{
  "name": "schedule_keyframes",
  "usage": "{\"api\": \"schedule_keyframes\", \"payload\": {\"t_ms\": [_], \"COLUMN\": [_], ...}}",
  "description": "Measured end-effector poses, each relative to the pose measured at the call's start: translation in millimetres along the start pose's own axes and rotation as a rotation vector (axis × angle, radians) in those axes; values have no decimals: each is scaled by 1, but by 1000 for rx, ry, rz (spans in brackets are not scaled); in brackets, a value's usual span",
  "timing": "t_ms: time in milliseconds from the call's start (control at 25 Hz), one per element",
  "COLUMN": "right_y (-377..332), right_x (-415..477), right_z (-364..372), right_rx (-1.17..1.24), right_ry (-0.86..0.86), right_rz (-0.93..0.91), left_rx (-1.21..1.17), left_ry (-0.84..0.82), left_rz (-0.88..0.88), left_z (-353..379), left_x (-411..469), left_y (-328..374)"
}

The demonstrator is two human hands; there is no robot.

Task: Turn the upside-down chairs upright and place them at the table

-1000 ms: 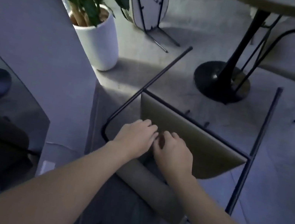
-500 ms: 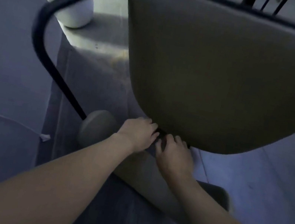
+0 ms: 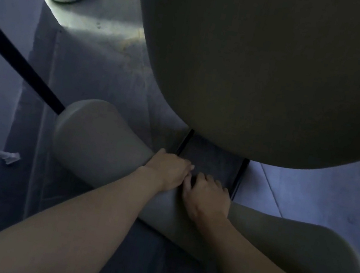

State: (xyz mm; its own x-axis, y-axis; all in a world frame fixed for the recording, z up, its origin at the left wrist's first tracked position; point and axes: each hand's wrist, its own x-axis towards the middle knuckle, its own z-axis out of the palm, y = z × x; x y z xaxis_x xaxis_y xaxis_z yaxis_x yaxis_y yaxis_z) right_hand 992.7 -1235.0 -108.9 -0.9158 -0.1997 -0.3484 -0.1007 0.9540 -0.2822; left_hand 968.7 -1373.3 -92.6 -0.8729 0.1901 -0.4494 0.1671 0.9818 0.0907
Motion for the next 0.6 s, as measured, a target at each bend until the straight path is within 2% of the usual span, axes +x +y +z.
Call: {"api": "schedule_keyframes", "payload": {"t_ms": [360,480,600], "right_y": [13,20,27], "right_x": [-21,-56,-101], "right_z": [-23,-73,-154], "right_rx": [-27,-66,-124], "right_ry": [-71,-124,-234], "right_rz": [20,-18,-156], "left_rx": [-127,-187,-300], "left_ry": [-106,-124,-194], "left_rz": [-29,-51,-94], "left_z": [-20,-59,-125], "left_x": [-15,-47,-85], "left_y": [30,63,100]}}
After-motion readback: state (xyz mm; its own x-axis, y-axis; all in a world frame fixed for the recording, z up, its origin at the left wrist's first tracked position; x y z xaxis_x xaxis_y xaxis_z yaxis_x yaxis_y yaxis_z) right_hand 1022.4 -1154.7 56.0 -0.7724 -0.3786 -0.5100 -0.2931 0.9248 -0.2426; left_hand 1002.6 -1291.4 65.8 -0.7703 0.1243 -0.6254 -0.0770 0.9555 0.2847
